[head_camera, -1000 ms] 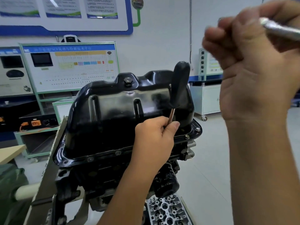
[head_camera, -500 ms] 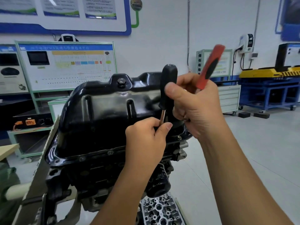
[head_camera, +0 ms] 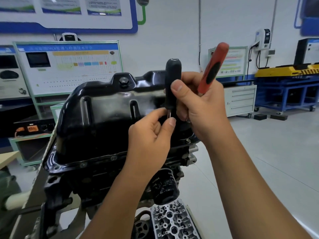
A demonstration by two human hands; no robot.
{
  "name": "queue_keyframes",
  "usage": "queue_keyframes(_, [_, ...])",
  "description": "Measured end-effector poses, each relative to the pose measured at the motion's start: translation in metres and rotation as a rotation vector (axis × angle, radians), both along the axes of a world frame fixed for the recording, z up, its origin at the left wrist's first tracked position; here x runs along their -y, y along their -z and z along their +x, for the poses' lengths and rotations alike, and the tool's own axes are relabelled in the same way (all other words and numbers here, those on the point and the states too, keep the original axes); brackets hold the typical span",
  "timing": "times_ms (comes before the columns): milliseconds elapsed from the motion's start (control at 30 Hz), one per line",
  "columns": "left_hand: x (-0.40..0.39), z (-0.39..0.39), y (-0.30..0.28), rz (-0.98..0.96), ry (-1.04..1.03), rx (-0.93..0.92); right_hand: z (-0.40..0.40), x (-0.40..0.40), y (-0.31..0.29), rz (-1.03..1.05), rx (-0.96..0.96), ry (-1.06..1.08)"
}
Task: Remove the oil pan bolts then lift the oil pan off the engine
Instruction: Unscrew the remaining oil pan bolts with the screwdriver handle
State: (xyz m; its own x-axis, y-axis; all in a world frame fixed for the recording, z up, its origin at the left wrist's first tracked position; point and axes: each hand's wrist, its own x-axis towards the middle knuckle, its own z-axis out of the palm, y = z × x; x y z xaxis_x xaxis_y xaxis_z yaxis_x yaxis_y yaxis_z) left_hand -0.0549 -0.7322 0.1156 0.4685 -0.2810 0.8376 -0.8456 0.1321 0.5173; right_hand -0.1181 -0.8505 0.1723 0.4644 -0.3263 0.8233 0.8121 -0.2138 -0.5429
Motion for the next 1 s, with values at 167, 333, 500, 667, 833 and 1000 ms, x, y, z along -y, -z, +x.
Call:
queue_keyframes(167, [-0.002,0.006,-0.012,0.037,0.026,0.002,0.008,0.002,0.003,0.111,-0.115,-0.219])
queue_keyframes(333, [0.001,0.010,-0.013,0.027,-0.087,0.018,0.005,-0.005,0.001,0.079,-0.011,-0.070])
queue_keyframes(500, [0.003,0.010,-0.015,0.005,-0.092,0.002,0.007,-0.008,-0.006,0.034,0.032,0.232])
queue_keyframes(667, [0.001,0.015,-0.012,0.077,0.083,-0.098,0.007,-0.007,-0.005,0.114,-0.091,-0.165])
queue_keyframes(833, [0.003,0.009,-0.010,0.056,-0.093,-0.069,0.008,-0.006,-0.004,0.221,-0.106,-0.198])
queue_keyframes(1000, [0.006,0.006,-0.009,0.031,-0.156,-0.067,0.004,-0.011,-0.007,0.168,-0.006,-0.017])
